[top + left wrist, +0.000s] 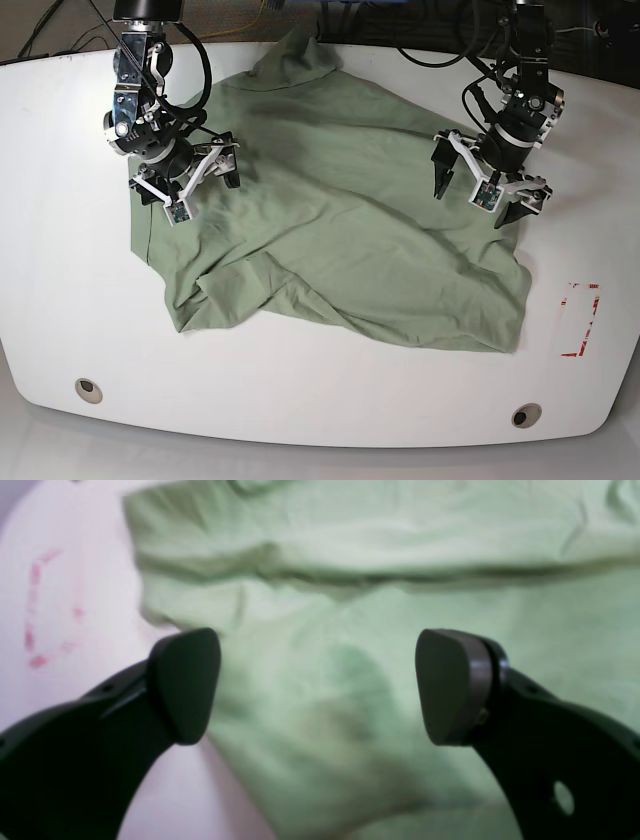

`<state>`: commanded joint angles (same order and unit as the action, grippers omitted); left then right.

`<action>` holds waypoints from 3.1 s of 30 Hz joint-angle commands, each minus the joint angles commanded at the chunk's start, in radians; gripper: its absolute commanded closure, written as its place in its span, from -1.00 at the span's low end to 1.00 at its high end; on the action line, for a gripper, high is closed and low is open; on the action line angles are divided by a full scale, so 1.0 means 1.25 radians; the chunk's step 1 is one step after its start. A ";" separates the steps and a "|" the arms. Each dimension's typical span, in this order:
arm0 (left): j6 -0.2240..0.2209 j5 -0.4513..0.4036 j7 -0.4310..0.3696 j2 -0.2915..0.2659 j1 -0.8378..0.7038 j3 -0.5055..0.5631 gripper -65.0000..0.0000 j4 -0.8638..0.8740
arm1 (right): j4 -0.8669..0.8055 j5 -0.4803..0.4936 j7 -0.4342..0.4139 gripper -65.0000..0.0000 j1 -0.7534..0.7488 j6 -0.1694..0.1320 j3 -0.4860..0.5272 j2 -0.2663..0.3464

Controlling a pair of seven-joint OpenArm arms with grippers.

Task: Layout the t-shirt on the table in an organized manner, then fold the t-shirt properly
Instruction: 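Move the right gripper to the shirt's side edge and grasp it, then pull the grasped edge back with the right gripper, spreading the shirt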

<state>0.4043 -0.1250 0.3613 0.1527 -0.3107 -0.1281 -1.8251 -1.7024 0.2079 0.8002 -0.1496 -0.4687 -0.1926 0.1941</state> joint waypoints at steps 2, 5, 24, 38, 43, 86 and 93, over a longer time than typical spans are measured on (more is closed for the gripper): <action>0.000 0.000 0.000 0.001 -0.002 0.000 -0.75 0.011 | 0.025 0.000 -0.002 -0.36 0.002 -0.001 0.000 0.000; 0.000 0.000 0.000 0.002 -0.018 -0.002 -0.75 0.031 | 0.056 0.001 -0.021 -0.17 0.005 -0.001 0.000 0.000; -0.001 -0.001 0.000 0.031 -0.114 -0.005 -0.75 0.044 | -0.163 0.001 0.071 -0.34 0.027 0.004 0.002 -0.018; -0.001 0.000 0.000 0.028 -0.169 -0.042 -0.74 0.041 | 0.120 0.000 0.055 -0.34 0.250 0.000 0.001 -0.080; -0.001 0.000 0.000 0.028 -0.185 -0.054 -0.74 0.041 | 0.210 0.001 0.010 -0.34 0.292 0.000 0.002 -0.081; 0.000 0.002 -0.011 -0.001 -0.209 -0.150 -0.74 -0.113 | -0.079 0.095 0.168 -0.32 0.112 -0.017 0.000 -0.032; 0.000 0.002 -0.007 -0.001 -0.147 -0.155 -0.74 -0.113 | -0.050 0.098 0.099 0.15 0.048 -0.022 0.005 -0.036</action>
<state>0.4043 -0.1220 0.3521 0.1511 -0.4948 -0.3214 -1.9663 -1.7653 0.3307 0.9244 -0.0898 -0.4964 -0.1864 0.1496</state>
